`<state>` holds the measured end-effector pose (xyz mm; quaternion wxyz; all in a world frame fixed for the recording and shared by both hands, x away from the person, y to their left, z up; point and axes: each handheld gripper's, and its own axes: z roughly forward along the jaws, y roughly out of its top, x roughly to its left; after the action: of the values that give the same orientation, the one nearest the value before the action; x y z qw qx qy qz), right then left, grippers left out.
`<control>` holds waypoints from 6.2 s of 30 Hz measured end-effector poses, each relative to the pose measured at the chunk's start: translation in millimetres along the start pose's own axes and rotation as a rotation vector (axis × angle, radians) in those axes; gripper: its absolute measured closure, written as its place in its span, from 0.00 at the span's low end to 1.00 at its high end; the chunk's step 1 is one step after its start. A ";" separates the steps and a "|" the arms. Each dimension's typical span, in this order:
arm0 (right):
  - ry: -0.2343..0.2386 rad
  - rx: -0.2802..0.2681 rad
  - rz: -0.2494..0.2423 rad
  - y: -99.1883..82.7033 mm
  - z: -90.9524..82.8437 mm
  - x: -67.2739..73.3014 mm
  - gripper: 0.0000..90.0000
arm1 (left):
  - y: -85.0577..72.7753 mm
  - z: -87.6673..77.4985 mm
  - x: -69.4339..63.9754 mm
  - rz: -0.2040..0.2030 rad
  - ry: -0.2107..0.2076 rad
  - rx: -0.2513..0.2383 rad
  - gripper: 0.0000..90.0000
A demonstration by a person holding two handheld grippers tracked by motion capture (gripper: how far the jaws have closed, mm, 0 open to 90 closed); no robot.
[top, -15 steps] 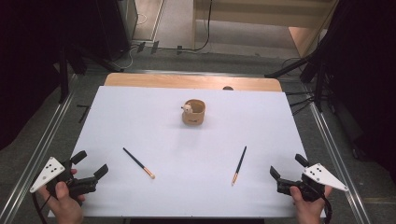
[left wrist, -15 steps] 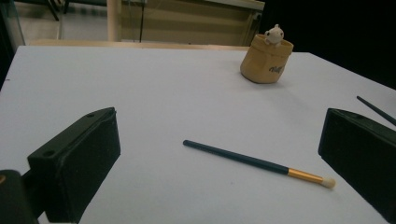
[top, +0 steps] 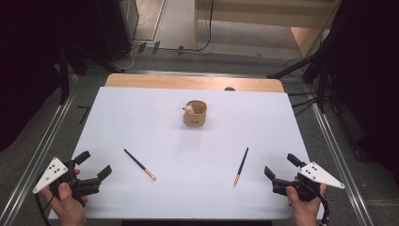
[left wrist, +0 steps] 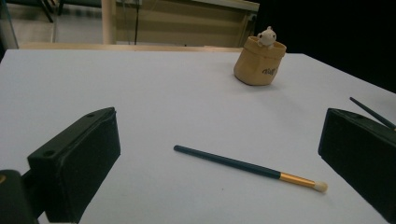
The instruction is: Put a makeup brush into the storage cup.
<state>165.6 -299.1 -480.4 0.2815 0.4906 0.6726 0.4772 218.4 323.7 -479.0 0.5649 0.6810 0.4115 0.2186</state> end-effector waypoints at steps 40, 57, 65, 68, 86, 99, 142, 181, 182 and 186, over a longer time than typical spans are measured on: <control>0.039 0.315 -0.063 54.0 65.5 28.5 0.15 | 1.7 -0.2 -9.0 0.055 0.016 0.014 0.00; 0.066 0.591 -0.059 49.3 95.7 35.6 0.17 | 1.4 0.0 -8.0 0.052 0.022 0.020 0.00; 0.050 0.686 -0.044 47.3 106.4 41.3 0.16 | 1.2 -0.1 -7.4 0.053 0.024 0.024 0.00; 0.030 0.723 -0.036 46.8 109.5 42.2 0.18 | 1.2 -0.1 -7.2 0.052 0.024 0.024 0.00; -0.015 0.918 -0.029 40.9 125.8 55.7 0.39 | 1.0 -0.2 -6.4 0.051 0.025 0.021 0.00; -0.079 0.908 -0.023 42.6 123.9 55.6 0.95 | 1.9 3.6 -11.3 0.049 0.008 0.026 0.00; 0.108 0.253 -0.005 53.0 79.5 59.7 0.95 | 34.4 102.1 -66.1 0.118 -0.245 0.113 0.00; 0.370 0.142 -0.413 49.6 87.7 130.9 0.95 | 38.5 130.3 -116.0 0.115 -0.496 0.268 0.29; 0.374 0.143 -0.422 49.2 87.7 132.1 0.95 | 38.4 130.7 -116.7 0.113 -0.501 0.270 0.31; 0.387 0.143 -0.452 48.0 88.1 135.7 0.95 | 39.1 132.0 -121.2 0.121 -0.527 0.283 0.37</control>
<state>210.1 -137.8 -458.1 0.2118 0.2470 0.8378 0.4383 262.7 147.1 -456.7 0.5375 0.8095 0.2360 0.0080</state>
